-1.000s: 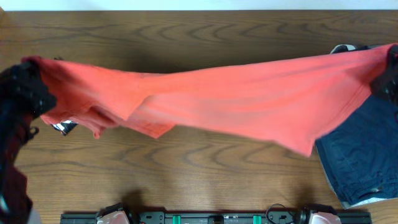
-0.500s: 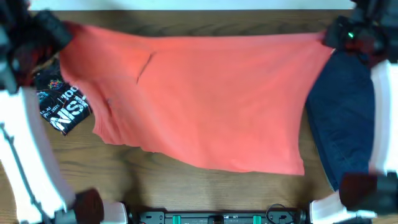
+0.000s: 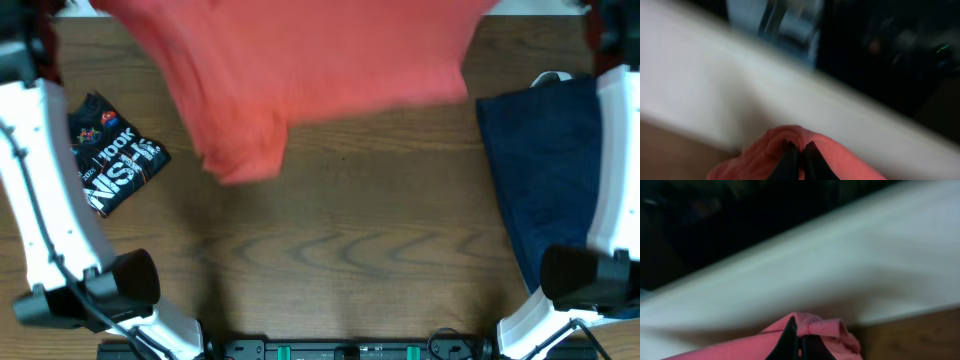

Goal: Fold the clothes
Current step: 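Lift the shirt with both grippers and swing it forward, then lay the shirt flat by pulling both grippers back toward the robot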

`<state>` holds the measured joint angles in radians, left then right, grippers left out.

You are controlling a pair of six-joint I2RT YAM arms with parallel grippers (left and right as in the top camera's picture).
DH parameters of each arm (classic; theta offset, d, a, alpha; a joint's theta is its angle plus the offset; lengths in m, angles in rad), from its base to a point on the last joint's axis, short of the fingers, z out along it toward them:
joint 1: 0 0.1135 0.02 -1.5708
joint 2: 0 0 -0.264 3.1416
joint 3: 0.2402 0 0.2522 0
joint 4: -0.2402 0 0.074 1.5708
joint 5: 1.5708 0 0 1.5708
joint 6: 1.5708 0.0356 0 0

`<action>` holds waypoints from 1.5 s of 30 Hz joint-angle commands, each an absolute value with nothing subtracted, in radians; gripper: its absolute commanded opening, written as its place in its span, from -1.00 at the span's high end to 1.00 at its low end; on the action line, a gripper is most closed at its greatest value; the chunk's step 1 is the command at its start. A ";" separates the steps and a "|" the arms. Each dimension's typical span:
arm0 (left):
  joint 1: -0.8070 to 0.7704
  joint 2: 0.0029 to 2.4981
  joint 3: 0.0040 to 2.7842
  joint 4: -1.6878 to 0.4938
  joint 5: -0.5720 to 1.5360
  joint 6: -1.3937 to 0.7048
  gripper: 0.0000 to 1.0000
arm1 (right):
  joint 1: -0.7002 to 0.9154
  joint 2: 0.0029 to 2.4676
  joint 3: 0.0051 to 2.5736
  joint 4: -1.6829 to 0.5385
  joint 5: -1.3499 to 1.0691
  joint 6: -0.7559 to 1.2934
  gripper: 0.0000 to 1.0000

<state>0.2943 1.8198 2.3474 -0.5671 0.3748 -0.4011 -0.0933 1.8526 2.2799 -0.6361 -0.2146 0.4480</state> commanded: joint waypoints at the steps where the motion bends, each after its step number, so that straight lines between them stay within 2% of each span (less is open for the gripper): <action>1: 0.336 1.769 2.522 -0.577 0.385 -0.432 0.88 | -0.126 1.817 2.418 -0.725 -0.132 0.446 0.98; 6: 0.343 1.760 2.591 -0.814 0.468 -0.388 0.88 | -0.126 1.820 2.449 -0.968 -0.075 0.394 0.98; 14: 0.341 1.813 2.519 -1.456 0.443 -0.223 0.88 | -0.092 1.898 2.329 -1.330 -0.026 0.281 0.98; 19: 0.341 1.861 2.335 -1.619 0.403 -0.194 0.88 | -0.063 1.942 2.133 -1.433 -0.027 0.265 0.98; 31: 0.342 1.816 1.704 -1.618 0.361 -0.131 0.88 | -0.061 1.943 1.615 -1.436 -0.065 0.283 0.98; 38: 0.353 1.608 1.360 -1.518 0.229 -0.184 0.88 | -0.073 1.926 1.464 -1.436 -0.068 0.271 0.97; 45: 0.441 1.343 1.233 -1.483 0.167 -0.265 0.88 | -0.082 1.824 1.378 -1.422 -0.051 0.272 0.97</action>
<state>0.4046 1.4288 1.2564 -1.4868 0.2234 -0.2161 -0.0658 1.9079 1.4006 -1.4277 -0.0669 0.2832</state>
